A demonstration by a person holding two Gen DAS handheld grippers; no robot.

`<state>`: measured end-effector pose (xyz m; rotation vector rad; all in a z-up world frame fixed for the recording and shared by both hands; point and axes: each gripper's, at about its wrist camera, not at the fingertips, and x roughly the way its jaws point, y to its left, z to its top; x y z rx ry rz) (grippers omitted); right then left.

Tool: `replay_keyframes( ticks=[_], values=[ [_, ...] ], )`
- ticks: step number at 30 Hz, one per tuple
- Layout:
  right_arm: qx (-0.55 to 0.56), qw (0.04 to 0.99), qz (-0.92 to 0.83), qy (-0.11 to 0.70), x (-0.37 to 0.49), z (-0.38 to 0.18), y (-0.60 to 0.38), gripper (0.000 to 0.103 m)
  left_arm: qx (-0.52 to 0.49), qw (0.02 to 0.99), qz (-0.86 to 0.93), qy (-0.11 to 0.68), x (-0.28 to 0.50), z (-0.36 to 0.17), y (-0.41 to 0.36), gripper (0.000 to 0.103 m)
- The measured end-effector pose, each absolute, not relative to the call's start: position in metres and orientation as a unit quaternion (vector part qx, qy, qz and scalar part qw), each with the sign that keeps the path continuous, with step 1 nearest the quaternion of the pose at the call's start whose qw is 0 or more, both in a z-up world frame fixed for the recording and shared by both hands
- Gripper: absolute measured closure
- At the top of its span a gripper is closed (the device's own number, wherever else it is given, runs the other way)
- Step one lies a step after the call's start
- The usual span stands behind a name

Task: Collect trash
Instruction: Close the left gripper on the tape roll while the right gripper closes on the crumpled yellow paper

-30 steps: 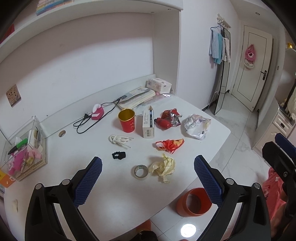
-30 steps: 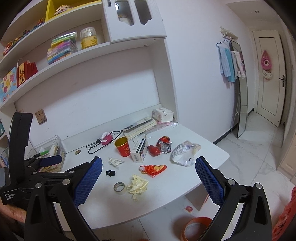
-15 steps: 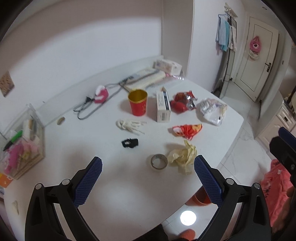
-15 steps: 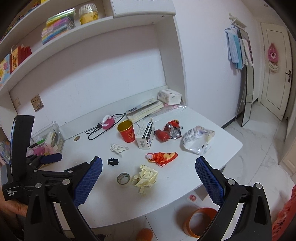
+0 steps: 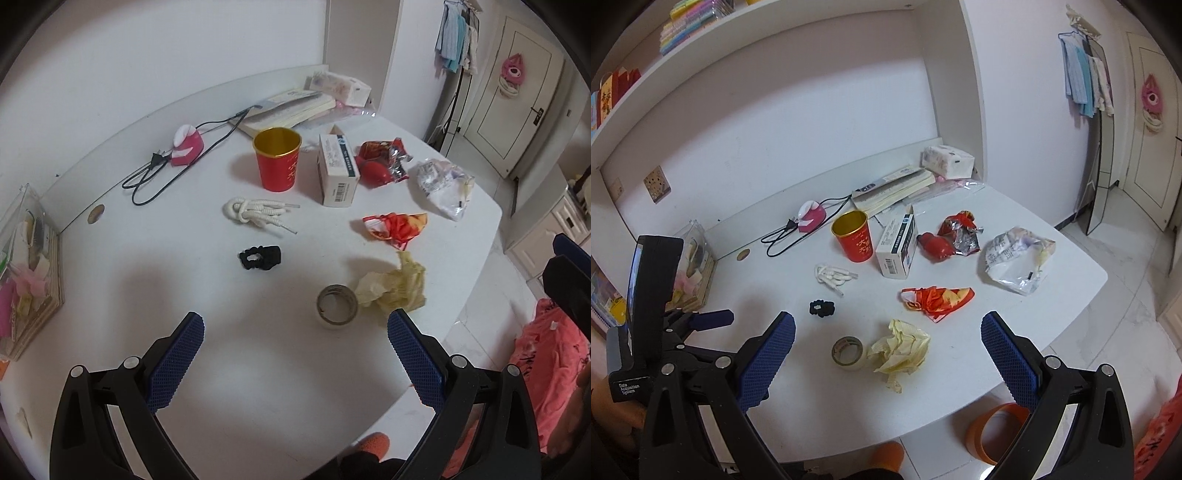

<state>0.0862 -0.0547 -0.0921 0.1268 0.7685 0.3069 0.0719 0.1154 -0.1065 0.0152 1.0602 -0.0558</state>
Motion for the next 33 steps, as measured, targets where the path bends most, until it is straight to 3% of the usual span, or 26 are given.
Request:
replay_keyframes(
  ticks=[5,7,12,17,20,24,28,30,33],
  values=[
    [0.065,0.907,0.143,0.390,0.102,-0.106,-0.051,0.005,-0.004,0.856,-0.025,0.517,0.090,-0.120,0.127,0.005],
    [0.065,0.901,0.146,0.403,0.109,-0.115,-0.048,0.013,-0.004,0.853,-0.032,0.520,0.096,-0.125,0.126,0.005],
    [0.065,0.893,0.146,0.421,0.123,-0.132,-0.049,0.018,0.015,0.842,-0.066,0.535,0.106,-0.143,0.108,0.005],
    [0.078,0.874,0.158,0.452,0.136,-0.151,-0.055,0.039,0.035,0.834,-0.092,0.543,0.113,-0.162,0.093,0.005],
    [0.100,0.856,0.169,0.478,0.143,-0.168,-0.055,0.042,0.050,0.826,-0.103,0.553,0.117,-0.175,0.089,0.005],
    [0.120,0.840,0.169,0.501,0.147,-0.189,-0.053,0.043,0.053,0.810,-0.125,0.571,0.122,-0.190,0.089,0.020],
    [0.140,0.831,0.166,0.512,0.153,-0.204,-0.054,0.043,0.041,0.802,-0.137,0.580,0.128,-0.201,0.093,0.021],
    [0.146,0.827,0.165,0.518,0.157,-0.211,-0.053,0.044,0.037,0.796,-0.145,0.586,0.131,-0.206,0.095,0.033],
    [0.150,0.823,0.163,0.523,0.161,-0.216,-0.050,0.045,0.045,0.791,-0.155,0.590,0.132,-0.212,0.092,0.035]
  ],
)
